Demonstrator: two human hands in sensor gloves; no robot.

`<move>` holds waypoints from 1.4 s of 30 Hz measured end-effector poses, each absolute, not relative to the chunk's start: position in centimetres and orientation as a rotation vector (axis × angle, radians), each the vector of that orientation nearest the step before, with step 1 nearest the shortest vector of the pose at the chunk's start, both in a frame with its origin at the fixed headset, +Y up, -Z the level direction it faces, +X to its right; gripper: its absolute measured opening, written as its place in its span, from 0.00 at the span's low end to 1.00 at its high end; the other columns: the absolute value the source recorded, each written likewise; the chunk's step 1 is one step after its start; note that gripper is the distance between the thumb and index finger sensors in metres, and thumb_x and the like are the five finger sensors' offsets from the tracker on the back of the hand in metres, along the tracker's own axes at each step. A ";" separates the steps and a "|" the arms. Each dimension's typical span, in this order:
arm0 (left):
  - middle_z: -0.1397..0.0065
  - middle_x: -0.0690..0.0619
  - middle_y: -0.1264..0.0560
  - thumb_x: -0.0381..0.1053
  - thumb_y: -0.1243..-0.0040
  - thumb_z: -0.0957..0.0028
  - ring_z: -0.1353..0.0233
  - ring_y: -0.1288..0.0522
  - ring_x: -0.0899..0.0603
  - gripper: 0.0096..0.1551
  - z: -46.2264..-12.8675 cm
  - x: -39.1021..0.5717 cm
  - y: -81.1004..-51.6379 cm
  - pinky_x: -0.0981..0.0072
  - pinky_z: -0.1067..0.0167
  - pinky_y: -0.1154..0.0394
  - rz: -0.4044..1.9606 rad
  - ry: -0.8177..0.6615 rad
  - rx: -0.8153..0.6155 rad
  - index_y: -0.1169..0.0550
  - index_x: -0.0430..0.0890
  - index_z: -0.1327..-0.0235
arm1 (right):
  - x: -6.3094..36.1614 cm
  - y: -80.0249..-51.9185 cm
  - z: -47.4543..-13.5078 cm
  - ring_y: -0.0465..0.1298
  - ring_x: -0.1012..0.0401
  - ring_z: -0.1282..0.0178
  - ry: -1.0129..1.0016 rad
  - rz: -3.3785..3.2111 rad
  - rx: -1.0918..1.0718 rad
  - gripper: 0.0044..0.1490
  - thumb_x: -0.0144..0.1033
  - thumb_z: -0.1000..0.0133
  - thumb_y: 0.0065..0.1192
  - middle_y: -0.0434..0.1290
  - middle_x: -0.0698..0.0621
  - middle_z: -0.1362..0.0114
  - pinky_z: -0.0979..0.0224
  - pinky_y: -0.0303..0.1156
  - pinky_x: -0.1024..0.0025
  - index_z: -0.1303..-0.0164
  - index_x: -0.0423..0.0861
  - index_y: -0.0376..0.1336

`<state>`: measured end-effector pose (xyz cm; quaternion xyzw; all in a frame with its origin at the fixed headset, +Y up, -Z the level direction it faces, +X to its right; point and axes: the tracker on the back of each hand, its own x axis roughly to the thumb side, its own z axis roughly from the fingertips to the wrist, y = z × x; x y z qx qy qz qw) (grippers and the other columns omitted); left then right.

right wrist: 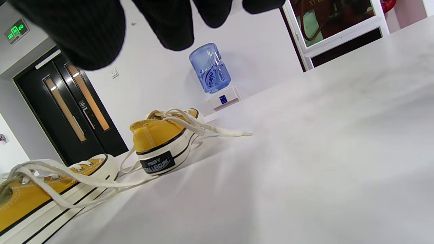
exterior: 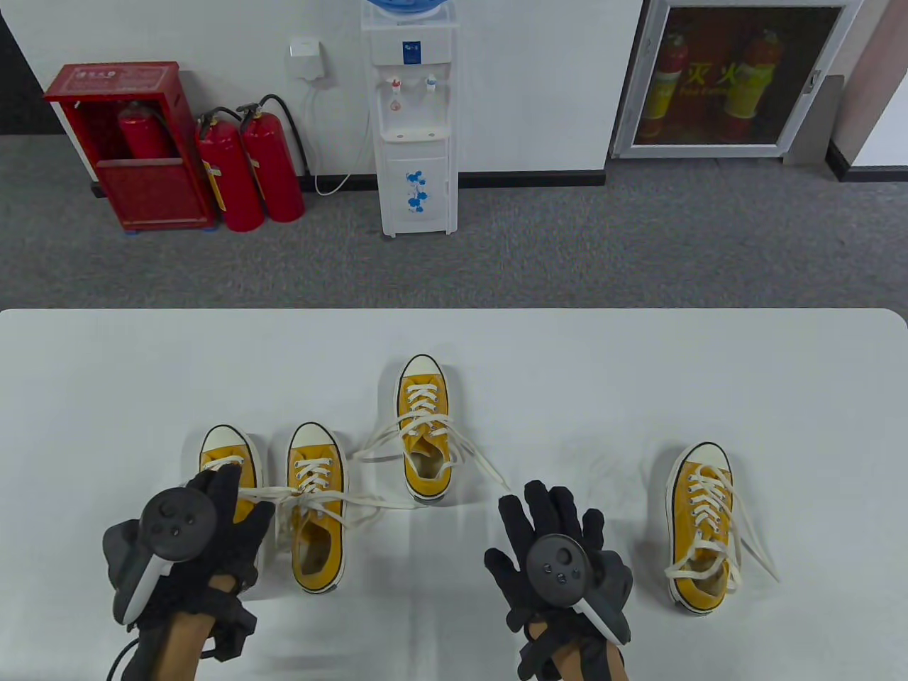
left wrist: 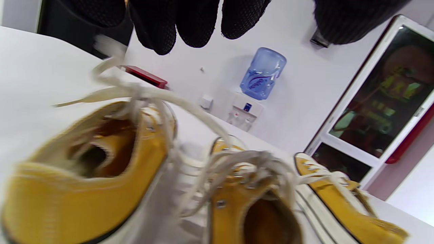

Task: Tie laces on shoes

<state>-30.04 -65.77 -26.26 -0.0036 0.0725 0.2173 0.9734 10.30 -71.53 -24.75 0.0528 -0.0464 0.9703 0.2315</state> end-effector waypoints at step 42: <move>0.22 0.48 0.31 0.65 0.39 0.47 0.32 0.25 0.37 0.38 -35.8 -11.7 -74.4 0.35 0.29 0.35 0.220 0.042 -0.312 0.36 0.66 0.21 | 10.1 -72.0 -24.9 0.43 0.41 0.11 -0.071 2.688 0.152 0.49 0.60 0.50 0.62 0.41 0.51 0.12 0.22 0.30 0.27 0.18 0.53 0.54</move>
